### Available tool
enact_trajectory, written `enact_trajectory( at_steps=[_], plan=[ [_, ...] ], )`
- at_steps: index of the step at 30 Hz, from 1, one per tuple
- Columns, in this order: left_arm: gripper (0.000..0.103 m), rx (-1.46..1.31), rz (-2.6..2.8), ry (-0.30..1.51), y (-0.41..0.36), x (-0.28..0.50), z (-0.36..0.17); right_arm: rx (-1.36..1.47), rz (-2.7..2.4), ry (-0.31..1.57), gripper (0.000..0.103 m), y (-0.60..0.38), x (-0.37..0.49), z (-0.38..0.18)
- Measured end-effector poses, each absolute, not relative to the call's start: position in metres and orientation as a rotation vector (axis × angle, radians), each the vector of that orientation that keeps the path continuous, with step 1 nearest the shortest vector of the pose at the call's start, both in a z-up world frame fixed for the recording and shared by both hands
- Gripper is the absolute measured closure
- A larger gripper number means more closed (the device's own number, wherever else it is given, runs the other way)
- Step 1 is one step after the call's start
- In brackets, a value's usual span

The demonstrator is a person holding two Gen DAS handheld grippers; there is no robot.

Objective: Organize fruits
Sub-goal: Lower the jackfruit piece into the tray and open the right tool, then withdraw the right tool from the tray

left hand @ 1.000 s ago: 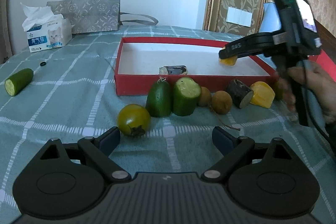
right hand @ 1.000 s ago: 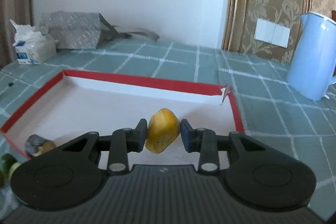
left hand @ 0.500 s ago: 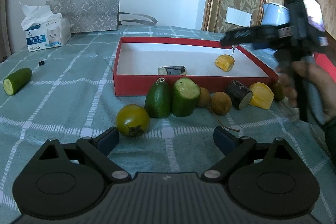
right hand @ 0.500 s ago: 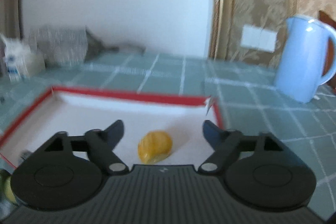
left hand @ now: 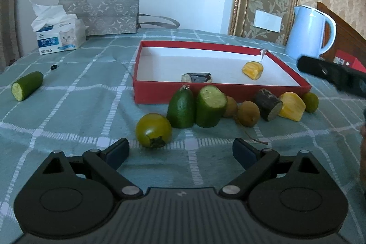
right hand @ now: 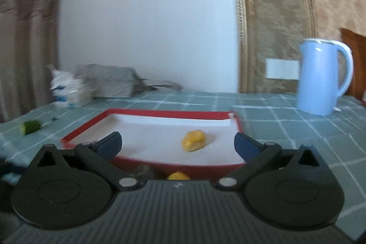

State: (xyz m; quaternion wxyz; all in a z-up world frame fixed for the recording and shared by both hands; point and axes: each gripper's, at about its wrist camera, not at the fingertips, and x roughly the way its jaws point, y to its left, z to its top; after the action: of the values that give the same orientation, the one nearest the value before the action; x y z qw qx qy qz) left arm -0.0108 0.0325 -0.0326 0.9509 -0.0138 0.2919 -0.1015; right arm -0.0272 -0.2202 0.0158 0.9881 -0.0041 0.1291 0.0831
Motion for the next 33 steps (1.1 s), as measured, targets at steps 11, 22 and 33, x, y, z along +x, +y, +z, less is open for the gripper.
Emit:
enact_trajectory(
  at_steps=[11,22,33],
  plan=[
    [0.005,-0.040,-0.132,0.572,0.037,-0.006,-0.030,-0.147,0.206,0.303,0.000,-0.198,-0.043,0.005],
    [0.005,-0.026,-0.138,0.642,0.040,0.018,-0.029,-0.085,0.244,0.448,0.000,-0.203,-0.027,-0.004],
    [0.000,0.020,-0.157,0.650,0.033,0.032,-0.031,-0.062,0.264,0.583,0.000,-0.203,-0.010,-0.013]
  ],
)
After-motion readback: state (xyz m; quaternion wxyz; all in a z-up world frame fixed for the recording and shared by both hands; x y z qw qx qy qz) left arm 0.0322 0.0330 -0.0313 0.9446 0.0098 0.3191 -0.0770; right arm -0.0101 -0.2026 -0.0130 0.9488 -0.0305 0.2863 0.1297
